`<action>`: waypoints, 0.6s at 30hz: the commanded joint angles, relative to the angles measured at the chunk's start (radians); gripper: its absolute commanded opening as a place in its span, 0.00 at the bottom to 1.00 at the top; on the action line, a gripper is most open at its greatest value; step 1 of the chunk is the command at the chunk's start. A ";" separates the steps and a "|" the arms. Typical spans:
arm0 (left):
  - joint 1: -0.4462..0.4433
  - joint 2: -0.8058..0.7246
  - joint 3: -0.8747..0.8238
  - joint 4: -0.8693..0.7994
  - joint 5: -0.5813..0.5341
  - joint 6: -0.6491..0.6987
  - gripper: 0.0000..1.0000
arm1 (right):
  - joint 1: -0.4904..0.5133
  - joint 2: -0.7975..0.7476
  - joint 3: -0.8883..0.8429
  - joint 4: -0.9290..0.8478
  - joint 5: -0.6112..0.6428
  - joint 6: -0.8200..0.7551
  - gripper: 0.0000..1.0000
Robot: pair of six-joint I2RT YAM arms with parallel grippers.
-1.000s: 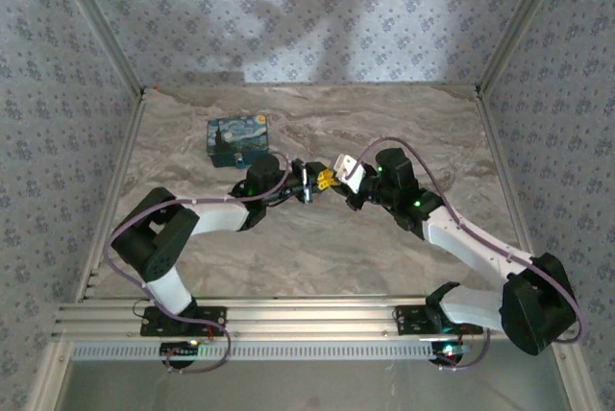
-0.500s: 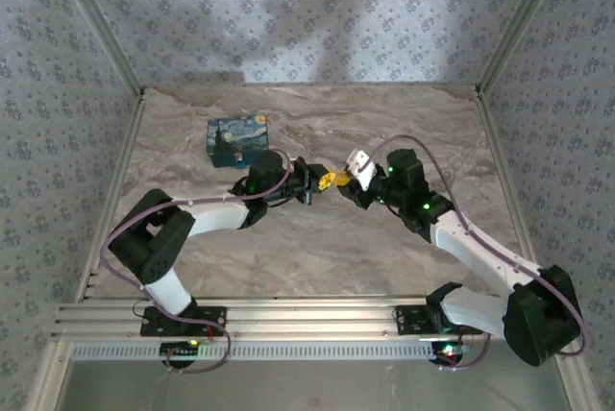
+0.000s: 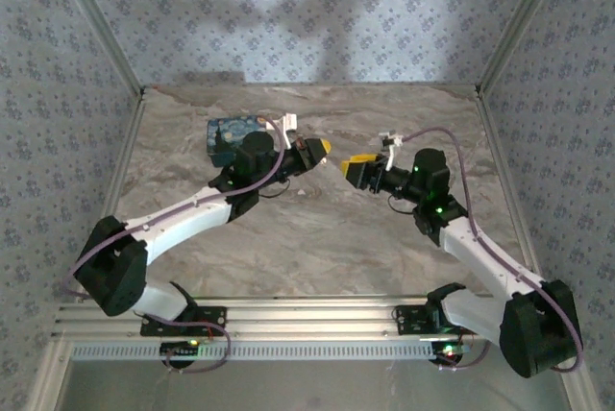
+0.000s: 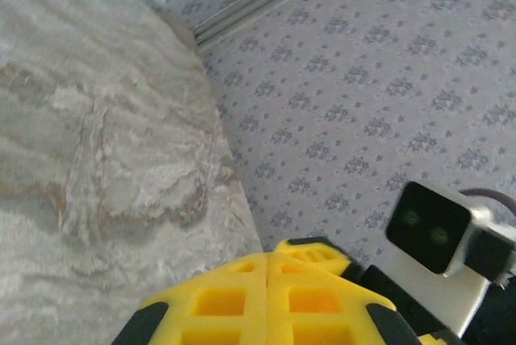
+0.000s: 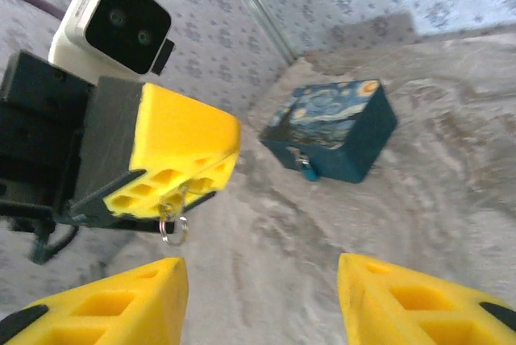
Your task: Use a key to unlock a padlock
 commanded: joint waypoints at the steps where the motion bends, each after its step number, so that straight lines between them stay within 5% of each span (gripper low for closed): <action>1: -0.015 -0.014 0.008 0.099 -0.023 0.133 0.00 | 0.010 0.008 -0.010 0.237 -0.082 0.255 0.59; 18: -0.028 -0.014 0.011 0.188 -0.022 0.065 0.00 | 0.072 0.098 0.001 0.394 -0.048 0.359 0.52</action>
